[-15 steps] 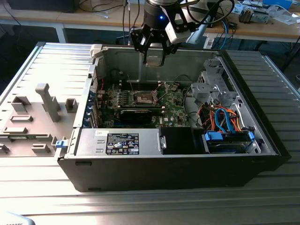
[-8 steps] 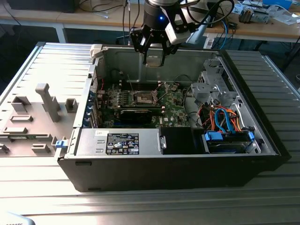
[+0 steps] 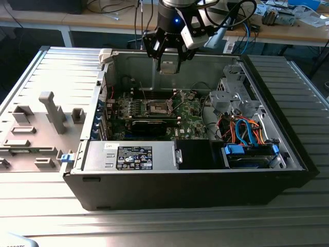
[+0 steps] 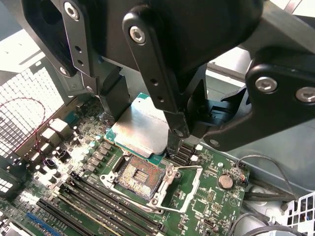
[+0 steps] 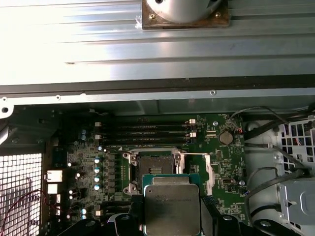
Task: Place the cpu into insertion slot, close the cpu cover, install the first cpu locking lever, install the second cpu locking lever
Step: 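Place the cpu into insertion slot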
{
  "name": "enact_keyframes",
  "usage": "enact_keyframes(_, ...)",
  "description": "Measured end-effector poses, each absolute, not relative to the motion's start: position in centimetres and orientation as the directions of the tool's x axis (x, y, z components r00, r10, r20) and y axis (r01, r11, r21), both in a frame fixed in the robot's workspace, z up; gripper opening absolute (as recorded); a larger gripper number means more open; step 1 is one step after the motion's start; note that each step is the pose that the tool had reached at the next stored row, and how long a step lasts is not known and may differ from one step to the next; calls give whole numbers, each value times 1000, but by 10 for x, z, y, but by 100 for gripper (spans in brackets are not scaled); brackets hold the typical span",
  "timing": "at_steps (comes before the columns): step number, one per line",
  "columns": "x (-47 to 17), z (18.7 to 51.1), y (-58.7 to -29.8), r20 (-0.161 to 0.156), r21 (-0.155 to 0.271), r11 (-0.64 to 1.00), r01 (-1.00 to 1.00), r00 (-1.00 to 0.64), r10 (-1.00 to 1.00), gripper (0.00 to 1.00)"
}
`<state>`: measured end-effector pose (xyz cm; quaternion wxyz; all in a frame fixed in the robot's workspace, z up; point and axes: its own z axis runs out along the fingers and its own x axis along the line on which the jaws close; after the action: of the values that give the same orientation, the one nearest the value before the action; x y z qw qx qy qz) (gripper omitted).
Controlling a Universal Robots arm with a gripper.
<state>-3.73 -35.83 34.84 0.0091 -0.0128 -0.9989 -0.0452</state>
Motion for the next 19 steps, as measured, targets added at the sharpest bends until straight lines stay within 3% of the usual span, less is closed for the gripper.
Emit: enact_keyframes(19, -37, 343, -358, 19, 90, 996, 26, -1000, 25, 55)
